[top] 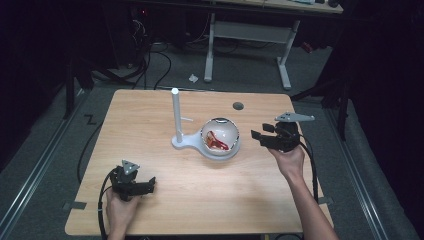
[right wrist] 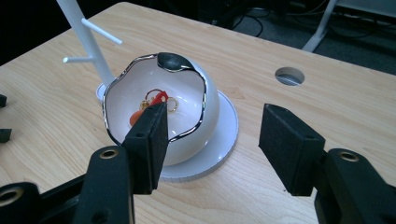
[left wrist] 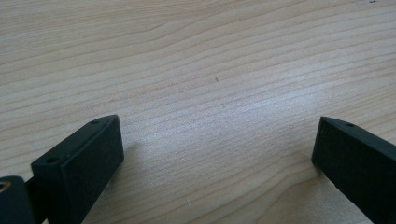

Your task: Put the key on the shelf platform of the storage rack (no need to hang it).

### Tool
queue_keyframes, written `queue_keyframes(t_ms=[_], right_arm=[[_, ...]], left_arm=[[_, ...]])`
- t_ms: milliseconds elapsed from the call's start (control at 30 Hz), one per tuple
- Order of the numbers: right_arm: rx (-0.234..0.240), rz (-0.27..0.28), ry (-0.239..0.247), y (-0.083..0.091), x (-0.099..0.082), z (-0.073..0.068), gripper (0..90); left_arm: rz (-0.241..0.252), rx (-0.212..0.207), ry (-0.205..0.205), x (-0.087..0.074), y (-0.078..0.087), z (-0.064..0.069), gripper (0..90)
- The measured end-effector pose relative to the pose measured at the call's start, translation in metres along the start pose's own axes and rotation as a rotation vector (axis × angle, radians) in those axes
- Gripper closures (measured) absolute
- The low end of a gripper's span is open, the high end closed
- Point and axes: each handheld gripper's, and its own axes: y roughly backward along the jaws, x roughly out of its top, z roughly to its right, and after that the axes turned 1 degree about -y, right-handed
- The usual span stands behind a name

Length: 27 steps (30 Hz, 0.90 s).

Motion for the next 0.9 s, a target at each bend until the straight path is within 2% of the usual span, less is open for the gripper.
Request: queue_keyframes(t_ms=[167, 333, 567, 900], right_arm=[[-0.014, 0.015, 0.008, 0.010, -0.003, 0.000, 42.9], [-0.021, 0.013, -0.013, 0.017, -0.013, 0.003, 42.9], [-0.033, 0.043, 0.004, 0.037, -0.018, -0.001, 43.2], [-0.046, 0.055, -0.027, 0.050, -0.035, 0.003, 43.6]], left_arm=[[0.000, 0.000, 0.000, 0.000, 0.000, 0.000, 2.4], [0.000, 0.000, 0.000, 0.000, 0.000, 0.000, 2.4], [0.000, 0.000, 0.000, 0.000, 0.000, 0.000, 2.4], [0.000, 0.000, 0.000, 0.000, 0.000, 0.000, 2.4]])
